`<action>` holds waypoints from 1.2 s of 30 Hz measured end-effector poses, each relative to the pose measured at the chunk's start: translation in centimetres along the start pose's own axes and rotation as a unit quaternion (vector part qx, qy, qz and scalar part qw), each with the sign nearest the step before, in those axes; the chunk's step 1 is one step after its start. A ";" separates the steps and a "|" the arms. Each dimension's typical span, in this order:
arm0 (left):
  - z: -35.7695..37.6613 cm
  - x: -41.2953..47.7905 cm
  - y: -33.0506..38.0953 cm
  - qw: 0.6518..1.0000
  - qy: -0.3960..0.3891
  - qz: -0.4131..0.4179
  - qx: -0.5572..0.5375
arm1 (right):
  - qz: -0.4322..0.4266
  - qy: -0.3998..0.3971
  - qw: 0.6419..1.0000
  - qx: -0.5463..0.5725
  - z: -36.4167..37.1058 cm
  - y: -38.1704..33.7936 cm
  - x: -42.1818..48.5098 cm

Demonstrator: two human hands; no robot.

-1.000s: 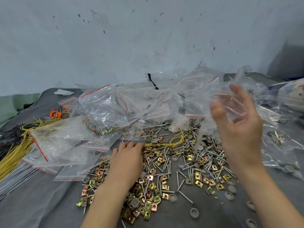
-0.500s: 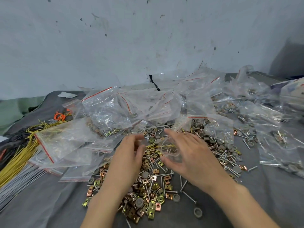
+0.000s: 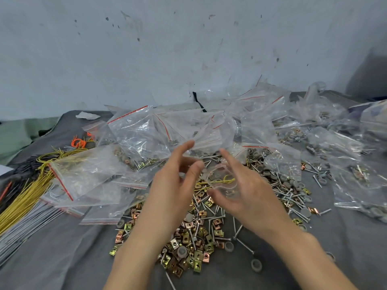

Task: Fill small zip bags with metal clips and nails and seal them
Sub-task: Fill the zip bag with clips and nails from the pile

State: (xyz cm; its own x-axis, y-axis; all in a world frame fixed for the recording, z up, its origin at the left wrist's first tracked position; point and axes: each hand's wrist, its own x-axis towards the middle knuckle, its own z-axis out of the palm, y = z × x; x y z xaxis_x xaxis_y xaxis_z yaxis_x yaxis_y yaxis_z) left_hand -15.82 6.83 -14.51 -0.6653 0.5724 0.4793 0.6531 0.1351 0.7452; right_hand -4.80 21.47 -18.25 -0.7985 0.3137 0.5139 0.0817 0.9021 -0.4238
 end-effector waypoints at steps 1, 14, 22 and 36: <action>-0.2 0.1 -0.3 1.000 0.012 -0.010 0.004 | 0.004 -0.003 1.000 0.001 -0.1 0.1 0.0; 0.9 -0.6 -3.8 0.937 -0.125 -0.098 0.311 | 0.098 0.180 0.927 0.314 -3.3 1.6 0.6; 1.8 -0.7 -4.8 0.897 -0.172 -0.091 0.397 | 0.079 0.181 0.951 0.237 -3.8 2.1 0.6; 1.9 -0.4 -5.3 0.908 -0.132 -0.135 0.374 | -0.005 0.054 0.998 -0.023 -2.1 0.4 0.3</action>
State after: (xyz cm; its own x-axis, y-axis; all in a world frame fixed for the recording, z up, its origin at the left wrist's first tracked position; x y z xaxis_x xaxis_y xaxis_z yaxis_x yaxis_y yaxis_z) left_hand -18.31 7.41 -19.50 -0.7921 0.5976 0.1242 0.6079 0.7541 0.2485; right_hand -3.78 22.54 -16.73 -0.7299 0.3326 0.5971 0.1026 0.9170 -0.3854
